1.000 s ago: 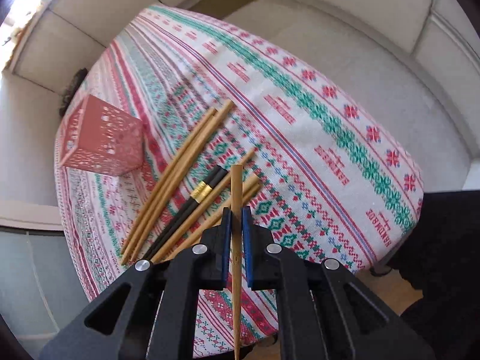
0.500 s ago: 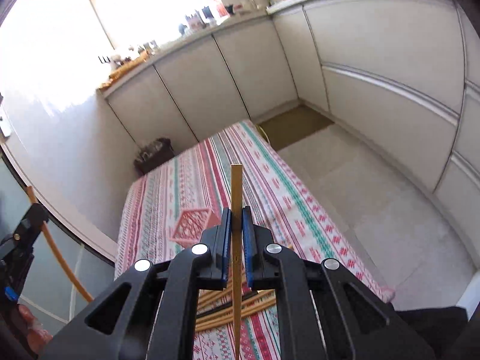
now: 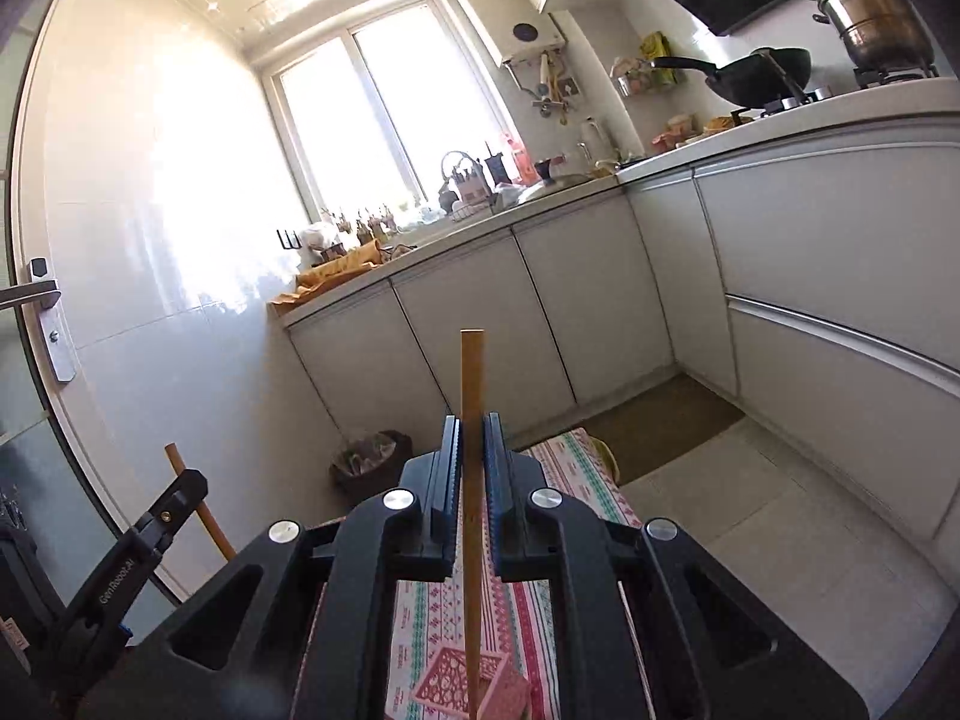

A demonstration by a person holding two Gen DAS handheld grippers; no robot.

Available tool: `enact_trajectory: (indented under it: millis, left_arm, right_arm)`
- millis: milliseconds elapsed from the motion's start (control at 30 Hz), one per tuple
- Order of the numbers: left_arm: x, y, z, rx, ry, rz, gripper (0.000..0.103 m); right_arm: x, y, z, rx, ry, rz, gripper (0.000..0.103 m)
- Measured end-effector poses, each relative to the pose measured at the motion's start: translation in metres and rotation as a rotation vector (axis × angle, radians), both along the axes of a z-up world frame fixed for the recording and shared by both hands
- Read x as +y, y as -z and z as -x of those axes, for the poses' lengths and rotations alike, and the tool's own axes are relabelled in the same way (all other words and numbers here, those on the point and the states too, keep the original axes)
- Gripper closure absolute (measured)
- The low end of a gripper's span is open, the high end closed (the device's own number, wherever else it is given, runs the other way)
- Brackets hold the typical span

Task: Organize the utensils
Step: 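Carry both chopsticks over the pink basket and open both tools to drop them in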

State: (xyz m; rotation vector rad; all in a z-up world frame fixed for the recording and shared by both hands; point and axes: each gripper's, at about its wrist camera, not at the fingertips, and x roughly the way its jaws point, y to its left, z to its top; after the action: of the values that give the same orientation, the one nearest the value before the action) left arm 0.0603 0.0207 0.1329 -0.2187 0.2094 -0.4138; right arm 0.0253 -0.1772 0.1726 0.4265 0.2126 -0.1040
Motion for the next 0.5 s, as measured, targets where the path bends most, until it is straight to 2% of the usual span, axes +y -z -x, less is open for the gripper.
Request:
enact_trajectory:
  millis: [200,367,500]
  left_arm:
    - [-0.014,0.038,-0.035,0.006,-0.052,-0.052,0.097]
    - [-0.013,0.069,-0.049,0.044,-0.036,-0.059,0.096]
    - [-0.002,0.069,-0.046,0.057,-0.045,-0.036,0.096]
  right_arm:
    - [0.004,0.03,-0.031,-0.004,-0.059,0.014,0.095]
    - [0.012,0.055,-0.051,0.015,-0.104,0.019,0.095]
    - [0.019,0.062,-0.058,0.027,-0.125,0.057,0.095]
